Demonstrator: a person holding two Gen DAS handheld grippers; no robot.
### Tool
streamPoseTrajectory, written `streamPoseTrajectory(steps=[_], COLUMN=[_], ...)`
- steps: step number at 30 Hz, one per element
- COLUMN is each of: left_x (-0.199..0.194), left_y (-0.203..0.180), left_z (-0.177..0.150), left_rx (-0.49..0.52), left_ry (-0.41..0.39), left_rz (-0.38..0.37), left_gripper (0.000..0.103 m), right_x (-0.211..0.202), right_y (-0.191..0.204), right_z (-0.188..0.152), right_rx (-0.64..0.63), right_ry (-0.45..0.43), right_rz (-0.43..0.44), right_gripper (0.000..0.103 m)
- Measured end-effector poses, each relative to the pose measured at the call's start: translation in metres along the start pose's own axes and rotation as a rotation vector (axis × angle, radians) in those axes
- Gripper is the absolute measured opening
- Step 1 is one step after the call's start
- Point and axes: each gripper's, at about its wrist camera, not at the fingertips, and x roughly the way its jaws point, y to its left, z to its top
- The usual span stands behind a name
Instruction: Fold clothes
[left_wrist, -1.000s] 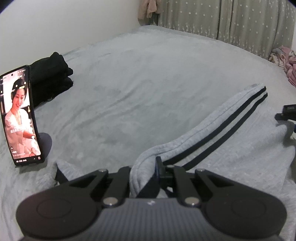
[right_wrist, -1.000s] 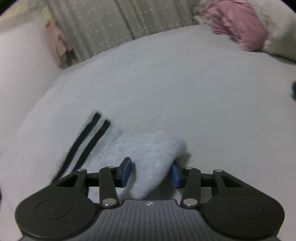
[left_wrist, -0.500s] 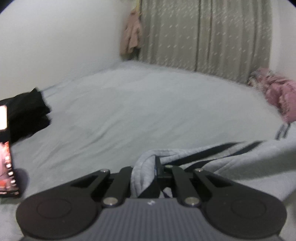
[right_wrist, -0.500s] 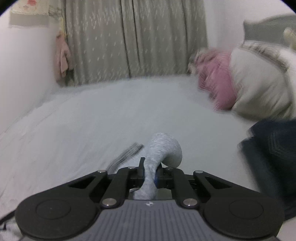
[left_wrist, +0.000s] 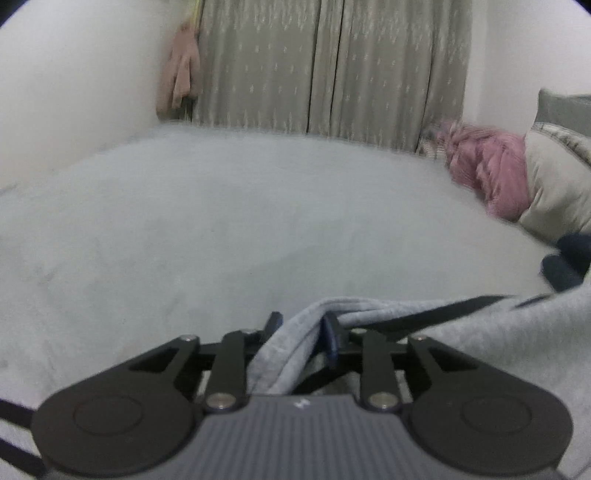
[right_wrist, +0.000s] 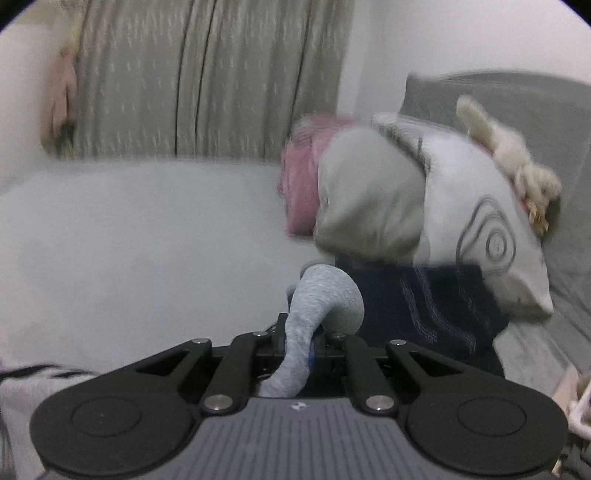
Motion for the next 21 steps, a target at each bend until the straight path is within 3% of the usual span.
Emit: streamPoseTrajectory(steps=[2, 4, 5, 8, 12, 14, 18, 21], left_x=[0.0, -0.018, -0.036, -0.071, -0.098, -0.108, -0.119, -0.119], left_y=[0.003, 0.006, 0.008, 0.02, 0.051, 0.085, 0.155, 0.199], left_z=[-0.001, 0.004, 0.01, 0.023, 0.036, 0.035, 0.027, 0.018], left_rx=[0.012, 0.042, 0.077, 0.154, 0.27, 0.346, 0.378, 0.349], left_ry=[0.029, -0.002, -0.04, -0.071, -0.043, -0.009, 0.049, 0.113], left_rz=[-0.009, -0.035, -0.061, -0.109, -0.119, -0.104, -0.025, 0.005], left_gripper=[0.065, 0.086, 0.09, 0.101, 0.103, 0.103, 0.102, 0.102], right_x=[0.007, 0.01, 0.009, 0.005, 0.004, 0.002, 0.004, 0.001], right_y=[0.002, 0.0, -0.003, -0.013, -0.017, -0.014, 0.0, 0.023], right_z=[-0.009, -0.015, -0.017, -0.021, -0.013, -0.008, 0.005, 0.01], right_rx=[-0.02, -0.042, -0.042, -0.028, 0.021, 0.05, 0.084, 0.065], right_ry=[0.053, 0.056, 0.052, 0.044, 0.054, 0.059, 0.053, 0.023], right_rz=[0.011, 0.025, 0.034, 0.072, 0.143, 0.177, 0.222, 0.193], right_gripper=[0.023, 0.036, 0.043, 0.044, 0.044, 0.044, 0.044, 0.044])
